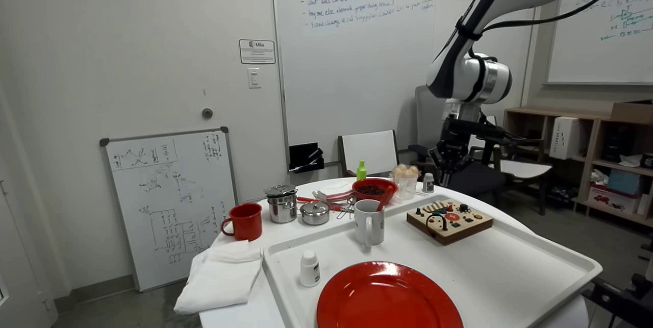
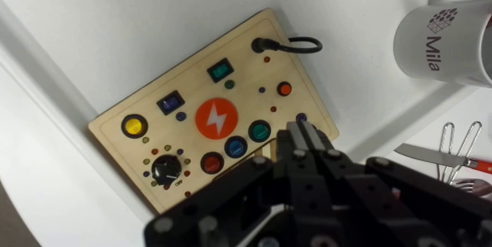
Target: Press two buttons on the electrical object on the table.
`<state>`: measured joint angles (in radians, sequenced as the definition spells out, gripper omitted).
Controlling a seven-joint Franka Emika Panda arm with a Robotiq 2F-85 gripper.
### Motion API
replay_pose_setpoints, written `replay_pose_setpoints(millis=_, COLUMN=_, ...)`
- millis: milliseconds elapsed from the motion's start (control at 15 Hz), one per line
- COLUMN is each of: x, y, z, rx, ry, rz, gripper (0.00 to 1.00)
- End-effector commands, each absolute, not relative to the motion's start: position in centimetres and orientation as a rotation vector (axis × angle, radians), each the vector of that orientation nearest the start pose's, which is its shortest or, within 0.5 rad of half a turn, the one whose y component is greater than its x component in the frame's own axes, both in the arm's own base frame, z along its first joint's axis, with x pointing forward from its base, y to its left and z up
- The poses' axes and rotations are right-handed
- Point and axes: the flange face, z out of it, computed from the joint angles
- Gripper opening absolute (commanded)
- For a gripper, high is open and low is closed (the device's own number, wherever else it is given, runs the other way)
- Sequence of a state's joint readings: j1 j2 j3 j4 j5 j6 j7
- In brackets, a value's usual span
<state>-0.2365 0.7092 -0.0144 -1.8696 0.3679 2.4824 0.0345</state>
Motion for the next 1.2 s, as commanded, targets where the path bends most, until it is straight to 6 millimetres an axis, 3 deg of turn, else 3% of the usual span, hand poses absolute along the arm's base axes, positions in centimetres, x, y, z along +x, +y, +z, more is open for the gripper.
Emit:
replay_pose_setpoints(millis=0, x=60.6, y=-15.3, z=12.0, rx=-2.813, ry=0.822, rz=0.12, gripper=0.0)
replay_pose_setpoints(millis=600, x=63.8, y=-13.8, z=9.2, rx=-2.845, ry=0.716, rz=0.181, gripper=0.0)
replay_pose_setpoints(millis=1133, x=64.2, y=-13.3, z=7.1, rx=-2.823, ry=0.71, rz=0.266, gripper=0.0)
